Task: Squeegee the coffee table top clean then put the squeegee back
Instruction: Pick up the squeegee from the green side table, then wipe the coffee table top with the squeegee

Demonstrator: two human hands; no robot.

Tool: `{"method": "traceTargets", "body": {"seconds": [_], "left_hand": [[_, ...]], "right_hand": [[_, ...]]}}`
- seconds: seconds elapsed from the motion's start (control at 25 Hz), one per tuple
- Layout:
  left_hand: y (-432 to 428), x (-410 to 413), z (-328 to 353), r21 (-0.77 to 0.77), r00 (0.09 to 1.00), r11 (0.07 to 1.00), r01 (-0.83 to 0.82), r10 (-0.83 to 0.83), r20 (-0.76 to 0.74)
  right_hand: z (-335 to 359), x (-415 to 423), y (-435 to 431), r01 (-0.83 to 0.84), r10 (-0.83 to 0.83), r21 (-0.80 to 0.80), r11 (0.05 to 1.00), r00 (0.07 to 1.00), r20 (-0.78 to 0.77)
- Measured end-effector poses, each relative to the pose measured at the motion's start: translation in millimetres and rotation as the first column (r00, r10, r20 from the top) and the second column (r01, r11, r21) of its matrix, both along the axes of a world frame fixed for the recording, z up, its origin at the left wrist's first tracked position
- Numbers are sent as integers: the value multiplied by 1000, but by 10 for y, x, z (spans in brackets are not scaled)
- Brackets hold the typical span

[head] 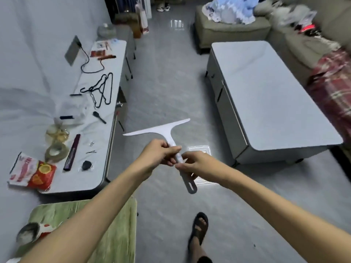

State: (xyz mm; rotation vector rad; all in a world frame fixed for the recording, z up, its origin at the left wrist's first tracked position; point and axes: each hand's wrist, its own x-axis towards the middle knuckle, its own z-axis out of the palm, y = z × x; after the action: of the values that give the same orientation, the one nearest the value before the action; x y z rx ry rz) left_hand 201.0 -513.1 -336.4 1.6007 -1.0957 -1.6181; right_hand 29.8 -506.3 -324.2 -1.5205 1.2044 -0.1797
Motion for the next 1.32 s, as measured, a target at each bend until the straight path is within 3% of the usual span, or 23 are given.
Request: {"method": "traceTargets", "body": {"seconds": [0.16,0.36,0.44,0.56,0.68,0.88,1.08,1.32], "left_hand": [[-952,-590,374,-31,989,993,112,-108,102],[-2127,-1102,792,-54,899,948,314,-278,339],[-2574,-1178,907,-91,849,922,377,-305,432],[-3476,-1249,938,-127,746,867,482,-329,579],[-4514,-1311,798,-90,614,785,613,-402,679],[-6237,-1489,868,-5,423,616,787,-534,733],[-7768,-1894,966,-42,379,514,857,-572,728],[-9739,-2465,638,36,279,460,887,-598,751]], "right_hand": [[251,-525,-916,44,-44,-47,998,999,-6],[601,-1262,-2087,149,-148,64,987,989,-13],[668,-1497,-2508,163,-161,2,987,977,-139],[595,-1774,-3351,39,-105,-161,986,901,-421],[401,-1948,-4249,63,-162,-205,977,841,-516],[431,-2261,-5554,281,-317,-149,948,799,-511],[498,-2618,-6742,456,-426,-46,889,785,-450],[-65,-3119,-8645,524,-461,19,851,766,-448]]}}
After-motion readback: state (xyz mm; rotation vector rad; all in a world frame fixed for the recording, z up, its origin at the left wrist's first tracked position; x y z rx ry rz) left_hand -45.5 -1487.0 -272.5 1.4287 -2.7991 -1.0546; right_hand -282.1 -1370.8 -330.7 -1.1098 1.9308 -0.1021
